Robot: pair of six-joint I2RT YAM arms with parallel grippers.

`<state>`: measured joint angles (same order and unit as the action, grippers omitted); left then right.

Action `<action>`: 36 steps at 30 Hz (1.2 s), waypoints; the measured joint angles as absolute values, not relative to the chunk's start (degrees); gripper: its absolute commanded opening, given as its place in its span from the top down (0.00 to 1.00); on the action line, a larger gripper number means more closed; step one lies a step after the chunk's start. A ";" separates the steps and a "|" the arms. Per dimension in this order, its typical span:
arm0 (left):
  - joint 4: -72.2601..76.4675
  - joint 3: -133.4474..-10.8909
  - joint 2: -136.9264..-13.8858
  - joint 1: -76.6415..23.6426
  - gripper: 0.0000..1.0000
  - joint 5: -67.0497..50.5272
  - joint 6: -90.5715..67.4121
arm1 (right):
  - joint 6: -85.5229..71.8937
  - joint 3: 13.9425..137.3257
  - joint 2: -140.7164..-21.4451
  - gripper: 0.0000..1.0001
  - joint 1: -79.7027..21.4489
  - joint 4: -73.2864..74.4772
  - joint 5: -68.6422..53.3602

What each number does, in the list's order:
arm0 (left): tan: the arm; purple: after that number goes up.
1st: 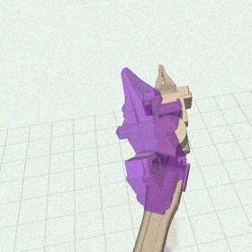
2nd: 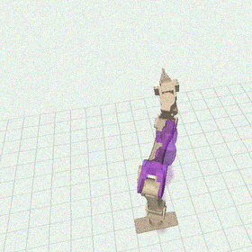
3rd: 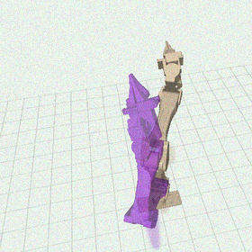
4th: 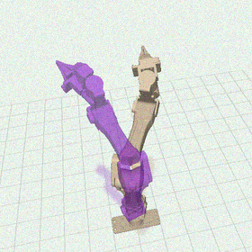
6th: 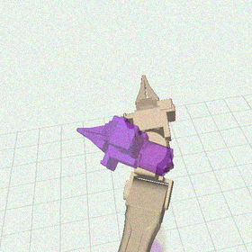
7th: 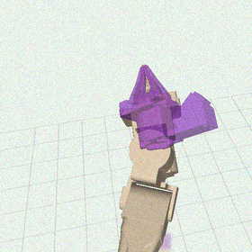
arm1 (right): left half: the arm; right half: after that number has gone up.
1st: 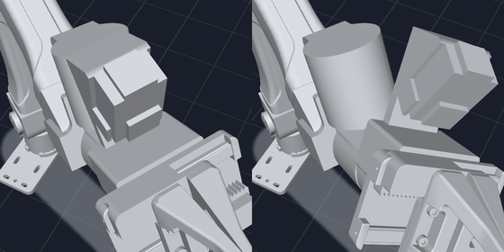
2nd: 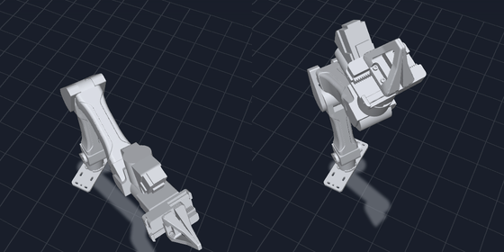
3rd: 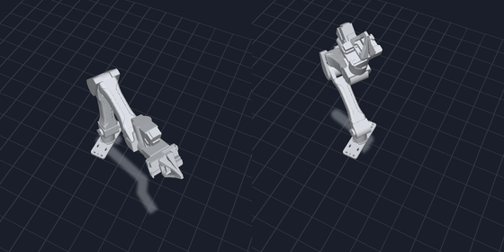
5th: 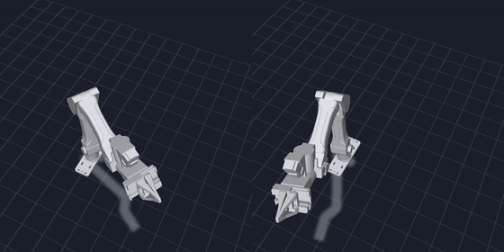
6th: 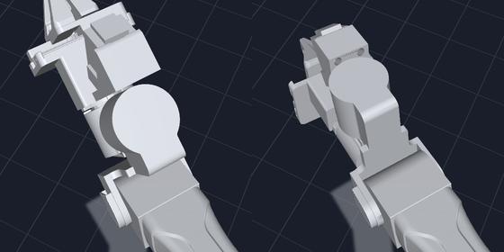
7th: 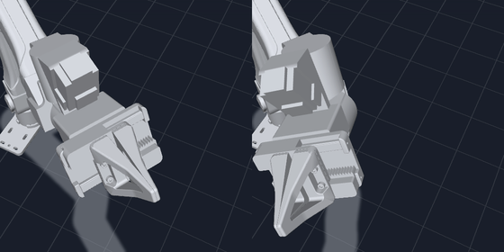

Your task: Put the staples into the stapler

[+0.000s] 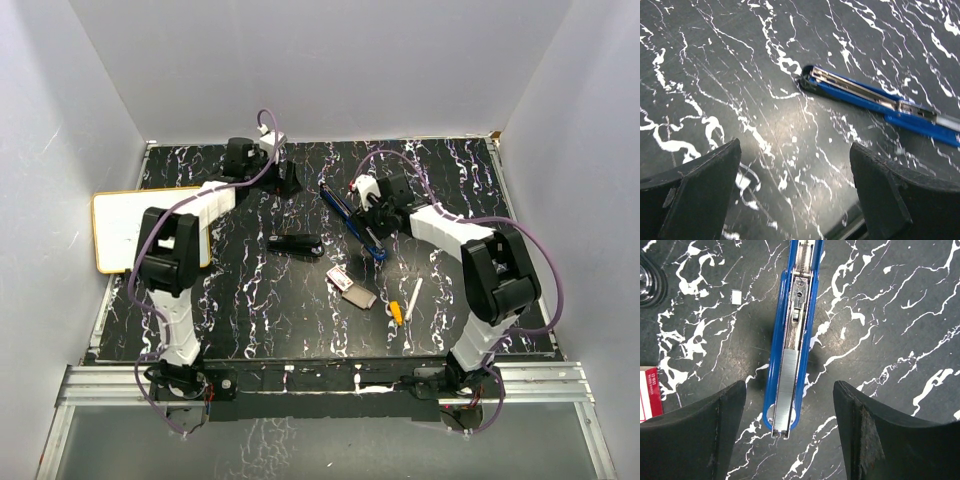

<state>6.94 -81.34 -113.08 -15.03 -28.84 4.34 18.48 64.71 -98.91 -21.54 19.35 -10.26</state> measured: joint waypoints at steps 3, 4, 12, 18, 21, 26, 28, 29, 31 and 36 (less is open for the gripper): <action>7.79 -85.91 -118.54 -15.73 0.13 -28.40 -0.25 | 19.03 64.64 -100.79 0.40 -21.52 18.98 -10.33; 8.03 -87.18 -120.16 -15.90 0.14 -28.42 -1.56 | 19.22 64.38 -101.51 0.43 -21.50 18.63 -10.46; 10.26 -92.03 -130.56 -16.32 0.20 -33.67 -7.62 | 21.93 62.81 -104.33 0.74 -20.56 16.71 -13.28; 5.89 -93.21 -130.74 -14.85 0.18 -43.86 6.55 | 28.71 64.38 -106.02 0.84 -17.76 16.88 -19.44; 0.40 -93.45 -130.74 -13.54 0.15 -47.33 17.45 | 33.32 66.48 -107.63 0.85 -16.47 18.48 -22.44; -12.67 -97.60 -131.59 -11.97 0.14 -49.78 35.88 | 41.36 71.68 -111.15 0.83 -15.18 22.92 -27.20; -17.28 -102.19 -133.08 -11.57 0.15 -50.19 42.15 | 43.83 72.51 -111.72 0.83 -14.96 23.88 -28.32; -19.49 -104.62 -134.04 -11.49 0.16 -50.24 45.56 | 45.12 72.64 -111.81 0.83 -14.87 24.18 -28.82; -23.38 -108.25 -135.70 -11.46 0.17 -50.43 51.29 | 47.27 72.66 -111.81 0.83 -14.87 24.67 -29.52; -31.97 -113.23 -139.63 -11.60 0.23 -51.24 63.81 | 51.13 72.97 -111.94 0.83 -14.87 25.78 -30.92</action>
<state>-31.97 -113.23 -139.63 -11.60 -51.24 63.81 51.13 72.97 -111.94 -14.87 25.78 -30.92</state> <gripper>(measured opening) 0.803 0.405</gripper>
